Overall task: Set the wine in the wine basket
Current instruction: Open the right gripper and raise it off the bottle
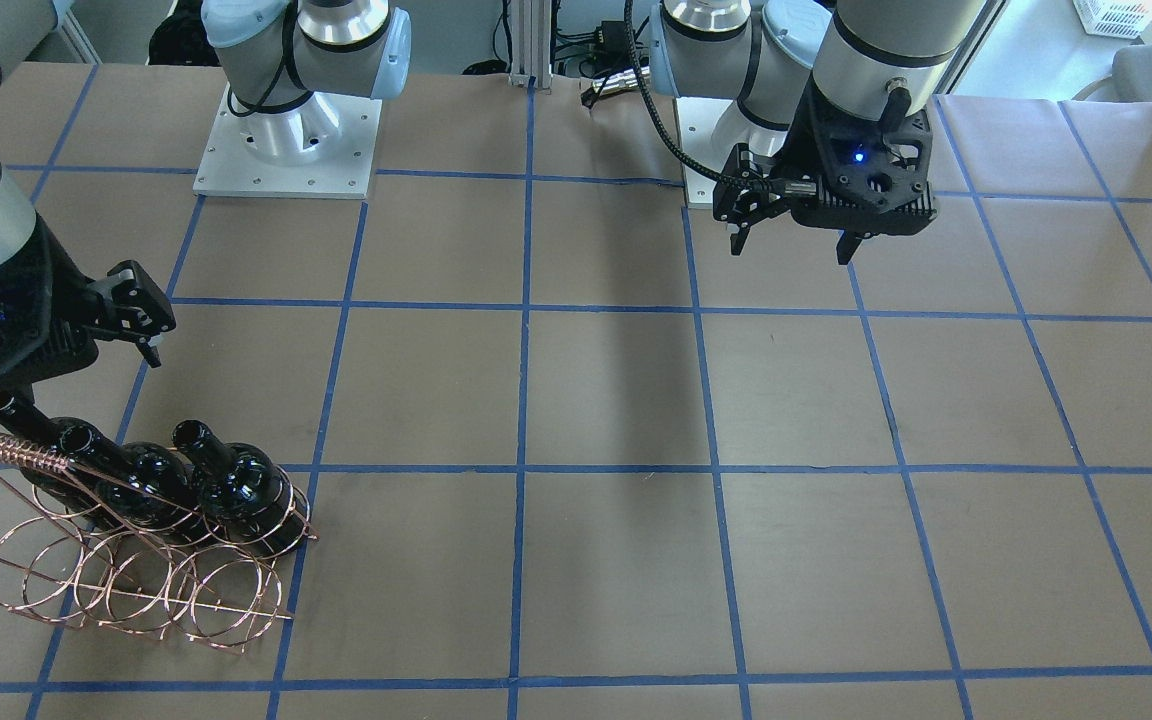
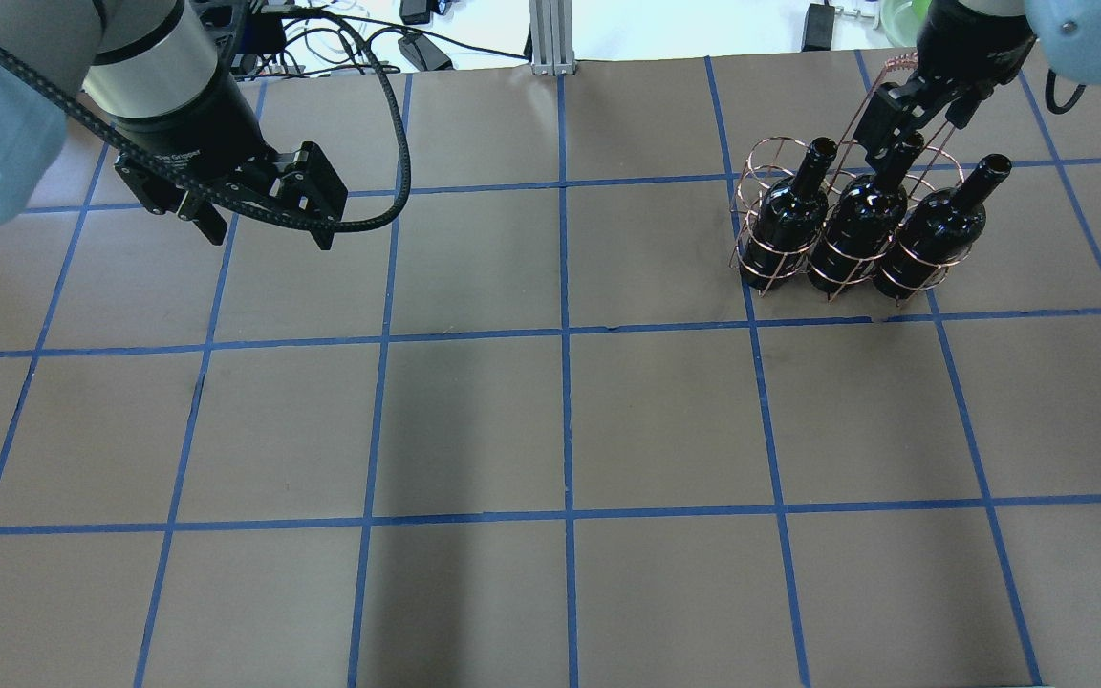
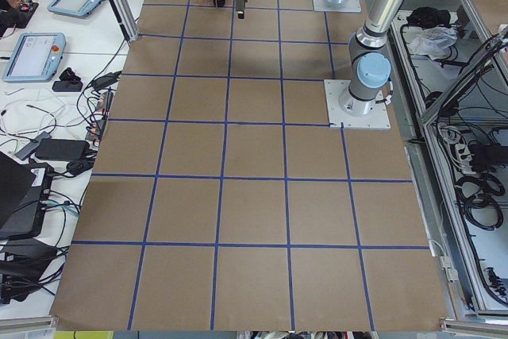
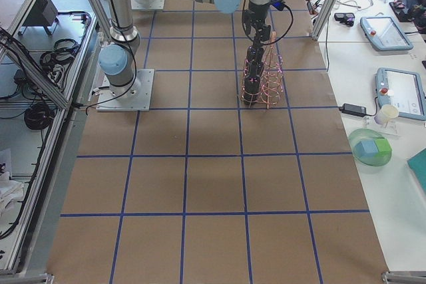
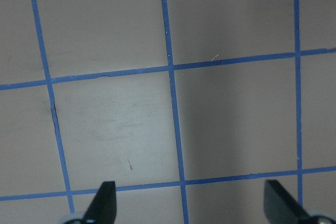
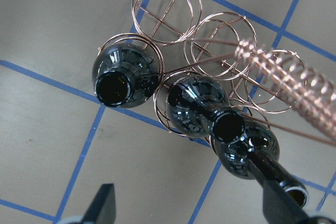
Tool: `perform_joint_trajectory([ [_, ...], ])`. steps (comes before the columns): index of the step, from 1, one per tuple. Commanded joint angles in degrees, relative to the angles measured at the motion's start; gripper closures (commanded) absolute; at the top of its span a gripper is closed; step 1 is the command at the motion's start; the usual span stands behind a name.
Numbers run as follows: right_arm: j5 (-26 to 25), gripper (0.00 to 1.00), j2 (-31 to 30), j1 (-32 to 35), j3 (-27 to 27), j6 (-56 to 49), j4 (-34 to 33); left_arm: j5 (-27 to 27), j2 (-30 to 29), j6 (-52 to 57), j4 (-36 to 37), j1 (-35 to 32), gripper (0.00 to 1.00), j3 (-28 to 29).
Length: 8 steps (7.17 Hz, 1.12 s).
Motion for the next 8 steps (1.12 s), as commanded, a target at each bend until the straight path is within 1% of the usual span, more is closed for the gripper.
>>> perform_joint_trajectory([
  [1,0.72,0.00,-4.47,0.45,0.02,13.91,5.64,0.00,0.00,-0.07,0.00,0.05,0.00,0.00],
  [2,0.90,0.00,-6.49,1.85,0.02,21.54,8.02,0.00,0.00,0.02,0.00,0.05,0.00,0.00],
  [3,0.90,0.00,-7.64,5.17,0.02,27.36,9.17,0.00,0.00,0.02,0.00,0.05,0.00,0.00],
  [4,0.99,0.00,-7.66,9.12,0.02,31.51,9.10,0.00,0.09,-0.07,0.00,0.05,0.00,0.00],
  [5,2.38,0.00,-7.66,12.03,0.02,35.99,9.10,0.00,0.09,-0.07,0.00,0.05,0.00,0.00],
  [6,6.22,0.00,-7.83,13.19,0.02,38.21,8.84,0.09,0.09,-0.07,-0.09,0.05,0.00,-0.09],
  [8,6.26,0.00,-8.27,13.46,0.11,38.23,9.45,0.00,0.17,-0.07,-0.09,0.05,0.00,-0.09],
])
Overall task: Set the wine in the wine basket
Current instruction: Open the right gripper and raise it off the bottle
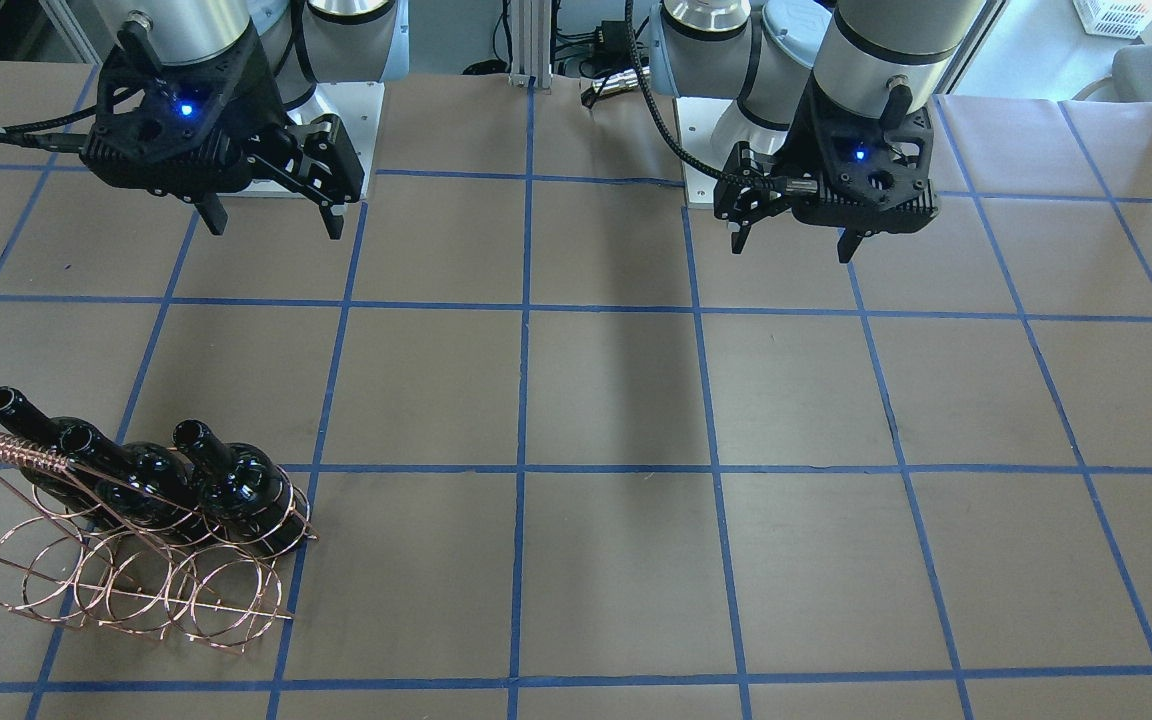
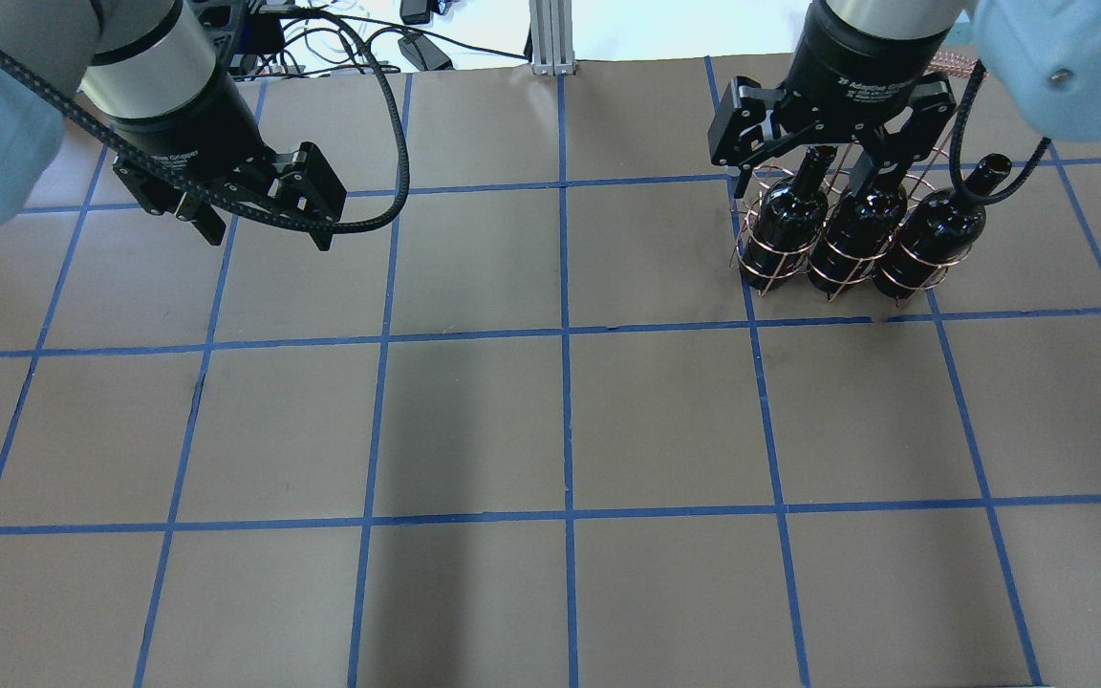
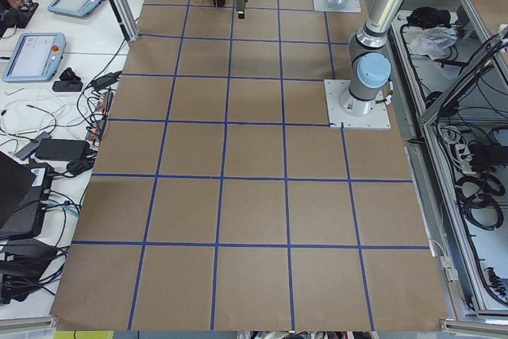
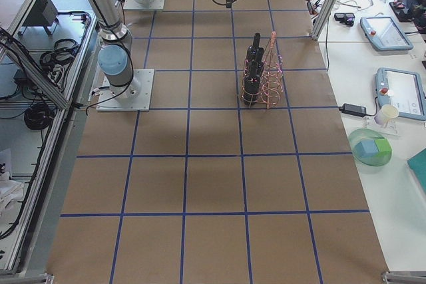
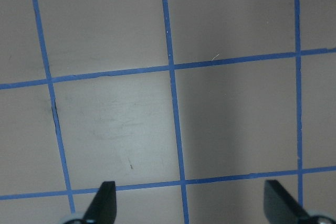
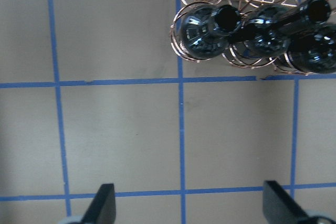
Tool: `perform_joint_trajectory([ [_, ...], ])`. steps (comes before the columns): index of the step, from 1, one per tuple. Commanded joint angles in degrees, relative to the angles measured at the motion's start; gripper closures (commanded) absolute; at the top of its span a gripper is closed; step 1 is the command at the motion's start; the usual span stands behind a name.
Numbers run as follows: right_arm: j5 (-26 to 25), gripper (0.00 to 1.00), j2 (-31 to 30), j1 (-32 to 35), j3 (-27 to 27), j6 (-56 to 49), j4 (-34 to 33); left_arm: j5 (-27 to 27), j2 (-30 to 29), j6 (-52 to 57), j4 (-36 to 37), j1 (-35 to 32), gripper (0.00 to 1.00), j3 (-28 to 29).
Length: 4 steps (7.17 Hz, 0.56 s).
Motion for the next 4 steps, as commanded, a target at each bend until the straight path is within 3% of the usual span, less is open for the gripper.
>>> perform_joint_trajectory([
  [1,0.68,0.00,-0.42,0.36,0.06,0.46,0.33,0.03,0.03,0.00,-0.01,0.00,0.00,-0.01],
  [4,0.68,0.00,-0.16,0.36,0.15,0.03,0.33,0.03,0.12,0.00,-0.01,0.00,0.00,-0.19],
])
